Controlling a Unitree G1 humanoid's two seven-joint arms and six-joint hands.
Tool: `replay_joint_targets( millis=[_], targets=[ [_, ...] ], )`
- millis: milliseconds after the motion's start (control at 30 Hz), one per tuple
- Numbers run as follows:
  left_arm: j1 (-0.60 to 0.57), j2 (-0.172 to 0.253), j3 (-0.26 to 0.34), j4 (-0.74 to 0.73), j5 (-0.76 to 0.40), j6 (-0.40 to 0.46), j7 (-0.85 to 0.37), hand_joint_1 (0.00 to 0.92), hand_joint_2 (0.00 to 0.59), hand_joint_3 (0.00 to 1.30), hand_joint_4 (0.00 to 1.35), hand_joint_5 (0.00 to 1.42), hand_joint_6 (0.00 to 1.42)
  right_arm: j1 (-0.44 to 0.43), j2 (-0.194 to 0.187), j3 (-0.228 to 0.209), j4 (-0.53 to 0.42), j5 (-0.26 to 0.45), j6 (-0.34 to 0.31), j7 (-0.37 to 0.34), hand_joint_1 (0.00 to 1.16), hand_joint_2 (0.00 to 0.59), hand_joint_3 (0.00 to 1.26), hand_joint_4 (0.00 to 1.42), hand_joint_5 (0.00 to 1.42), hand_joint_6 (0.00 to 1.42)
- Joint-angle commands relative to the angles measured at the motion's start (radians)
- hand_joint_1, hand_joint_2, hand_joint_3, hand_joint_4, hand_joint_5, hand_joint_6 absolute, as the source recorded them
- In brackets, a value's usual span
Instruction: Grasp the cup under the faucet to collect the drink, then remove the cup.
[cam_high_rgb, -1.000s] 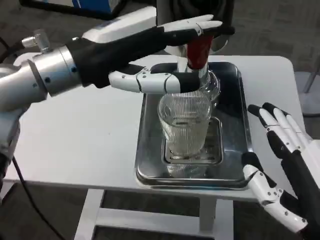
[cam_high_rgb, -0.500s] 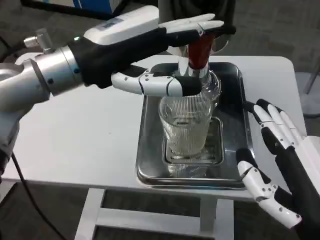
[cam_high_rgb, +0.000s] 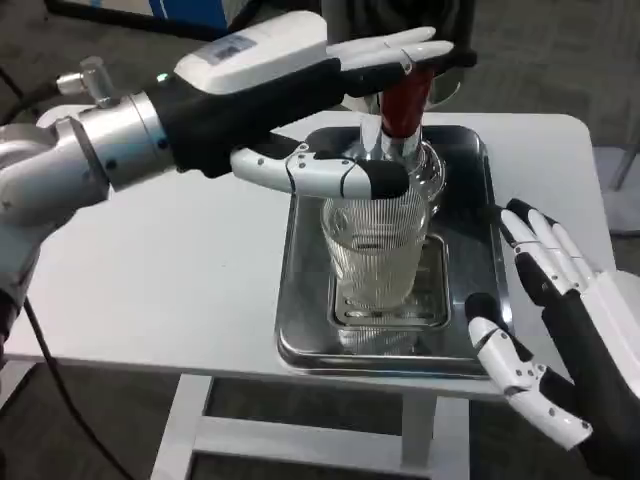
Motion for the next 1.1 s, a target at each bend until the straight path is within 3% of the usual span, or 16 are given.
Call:
replay_joint_targets(
  millis=[33,700,1100],
  targets=[
    [0.062,0.027,-0.081,0.046,0.155,0.013,-0.043,0.0,0.144,0.11,0.0,0.0,0.19,-0.01,0.003,0.008,0.011,-0.008,0.009,0.004,0.06,0.495,0.06,0.0,0.0,0.05],
    [0.053,0.049,-0.128,0.012,0.265,-0.009,0.064,0.0,0.148,0.11,0.0,0.0,0.17,-0.013,0.008,0.003,0.011,-0.001,0.01,0.006,0.06,0.495,0.06,0.0,0.0,0.05],
    [0.071,0.062,-0.143,-0.062,0.267,-0.011,0.084,0.0,0.148,0.08,0.0,0.0,0.17,0.001,0.008,-0.01,-0.007,0.012,0.01,0.01,0.06,0.495,0.07,0.0,0.0,0.05]
  ],
)
